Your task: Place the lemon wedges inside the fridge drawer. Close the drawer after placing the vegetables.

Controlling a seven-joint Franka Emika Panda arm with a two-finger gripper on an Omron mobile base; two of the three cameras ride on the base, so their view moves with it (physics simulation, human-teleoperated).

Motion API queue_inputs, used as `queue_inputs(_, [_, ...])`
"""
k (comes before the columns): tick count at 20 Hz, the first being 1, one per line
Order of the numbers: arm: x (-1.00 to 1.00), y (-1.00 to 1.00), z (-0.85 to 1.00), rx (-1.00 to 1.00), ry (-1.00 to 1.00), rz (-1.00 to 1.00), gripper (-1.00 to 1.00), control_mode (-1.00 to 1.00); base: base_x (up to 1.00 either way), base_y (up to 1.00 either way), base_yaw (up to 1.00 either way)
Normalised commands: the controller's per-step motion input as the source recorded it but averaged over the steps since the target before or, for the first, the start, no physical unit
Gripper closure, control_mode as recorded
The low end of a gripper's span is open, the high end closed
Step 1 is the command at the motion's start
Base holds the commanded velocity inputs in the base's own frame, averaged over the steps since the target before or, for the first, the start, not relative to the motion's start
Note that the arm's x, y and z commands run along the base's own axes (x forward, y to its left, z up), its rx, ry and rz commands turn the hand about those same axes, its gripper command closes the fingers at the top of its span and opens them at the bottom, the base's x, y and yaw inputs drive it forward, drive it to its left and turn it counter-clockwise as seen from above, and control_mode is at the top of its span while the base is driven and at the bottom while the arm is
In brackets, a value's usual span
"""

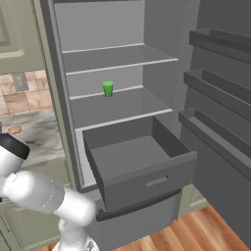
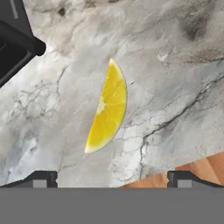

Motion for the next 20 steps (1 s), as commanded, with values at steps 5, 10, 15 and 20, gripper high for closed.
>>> queue_inputs(5, [0.0,0.12,0.0,-0.01,0.05,-0.2,-1.0,-1.0,0.0,0.0,0.0])
queue_inputs(10, [0.0,0.0,-0.02,-0.07,0.1,-0.24,-1.0,-1.0,0.0,0.0,0.0])
queue_inputs(15, [0.0,0.08,-0.32,-0.08,0.09,-0.14,-1.0,-1.0,0.0,0.0,0.0])
queue_inputs(20, [0.02,0.15,-0.31,-0.05,0.05,-0.08,-1.0,-1.0,0.0,0.0,0.0])
